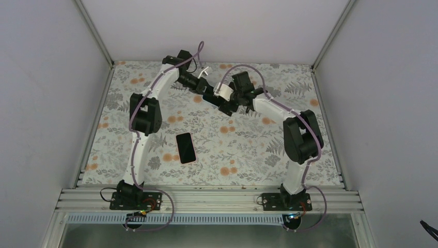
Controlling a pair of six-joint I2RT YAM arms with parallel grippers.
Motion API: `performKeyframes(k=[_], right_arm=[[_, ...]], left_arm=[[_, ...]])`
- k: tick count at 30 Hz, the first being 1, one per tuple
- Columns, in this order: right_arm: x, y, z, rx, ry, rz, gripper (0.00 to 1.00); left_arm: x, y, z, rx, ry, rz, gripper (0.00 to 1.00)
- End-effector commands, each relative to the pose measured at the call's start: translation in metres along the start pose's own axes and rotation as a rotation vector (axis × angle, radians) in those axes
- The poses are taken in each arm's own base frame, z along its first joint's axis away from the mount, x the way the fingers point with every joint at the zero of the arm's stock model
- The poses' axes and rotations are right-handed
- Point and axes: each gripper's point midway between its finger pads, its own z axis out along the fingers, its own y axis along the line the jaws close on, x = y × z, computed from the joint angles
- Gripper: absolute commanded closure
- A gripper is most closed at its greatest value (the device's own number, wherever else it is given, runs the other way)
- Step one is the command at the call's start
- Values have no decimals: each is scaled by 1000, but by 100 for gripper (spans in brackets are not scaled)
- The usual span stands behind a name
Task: Take the phone out of the phone case
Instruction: Pick up the phone at the center of the board, then remove the phone case from the phone.
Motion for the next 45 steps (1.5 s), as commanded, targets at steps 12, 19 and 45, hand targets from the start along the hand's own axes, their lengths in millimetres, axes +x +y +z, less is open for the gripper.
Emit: performKeyframes(k=[12, 19, 45], right_arm=[[-6, 36, -160, -327, -410, -41, 0], [-8, 46, -164, -420, -461, -49, 0], [-35, -16, -113, -305, -479, 27, 5]], left_arm=[[5, -114, -75, -167, -98, 709, 98], [26, -143, -86, -436, -288, 1021, 98], [40, -142, -70, -363, -228, 1014, 98]])
